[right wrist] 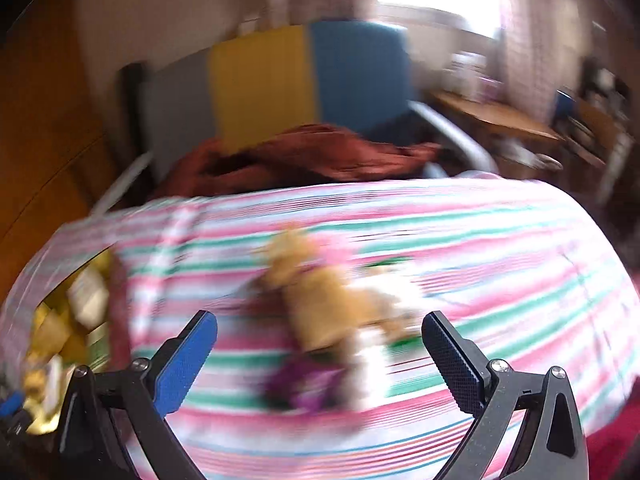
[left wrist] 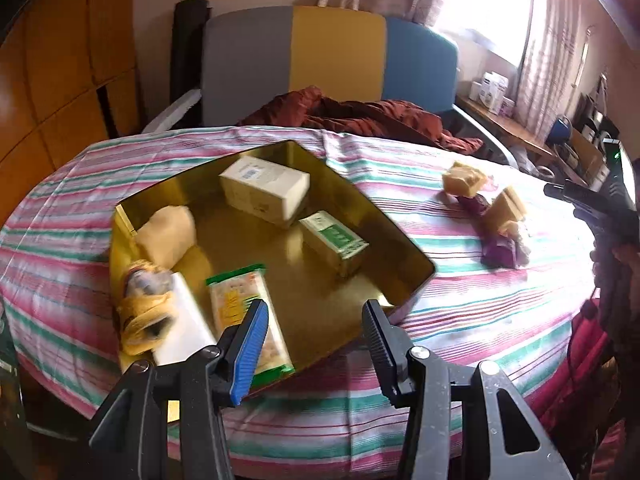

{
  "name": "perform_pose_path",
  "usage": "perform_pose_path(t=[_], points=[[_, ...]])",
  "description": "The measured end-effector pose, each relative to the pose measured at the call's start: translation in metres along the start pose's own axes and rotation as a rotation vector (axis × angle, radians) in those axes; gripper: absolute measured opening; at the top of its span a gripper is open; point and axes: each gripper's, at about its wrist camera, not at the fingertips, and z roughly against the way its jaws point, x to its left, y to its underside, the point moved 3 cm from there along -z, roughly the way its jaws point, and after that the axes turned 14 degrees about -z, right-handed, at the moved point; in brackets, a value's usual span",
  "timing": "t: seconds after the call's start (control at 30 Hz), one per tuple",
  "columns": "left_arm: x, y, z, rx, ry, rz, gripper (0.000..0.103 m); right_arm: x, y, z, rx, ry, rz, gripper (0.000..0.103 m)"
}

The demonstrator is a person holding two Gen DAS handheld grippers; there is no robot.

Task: Organize objects
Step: 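Withdraw both tools from the tray toward the remaining snacks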

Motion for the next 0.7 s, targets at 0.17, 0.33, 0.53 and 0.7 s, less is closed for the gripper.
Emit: perform_pose_path(t=[0.17, 0.33, 0.53, 0.7], points=[[-0.035, -0.025, -0.010, -0.004, 0.064, -0.082, 0.049, -0.071, -0.009, -0.021, 0.045, 0.043, -0.289, 0.103], [-0.078, -0.051, -0.033, 0.020, 0.175, -0.152, 0.050, -0.076, -0.012, -0.018, 0.049, -0.010, -0.337, 0.103], [-0.131, -0.075, -0.080, 0.135, 0.363, -0.160, 0.050, -0.076, -0.009, -0.018, 0.073, -0.056, -0.350, 0.103], [-0.163, -0.087, -0.114, 0.254, 0.520, -0.049, 0.049, -0.080, -0.007, -0.023, 0.099, -0.071, -0.373, 0.103]])
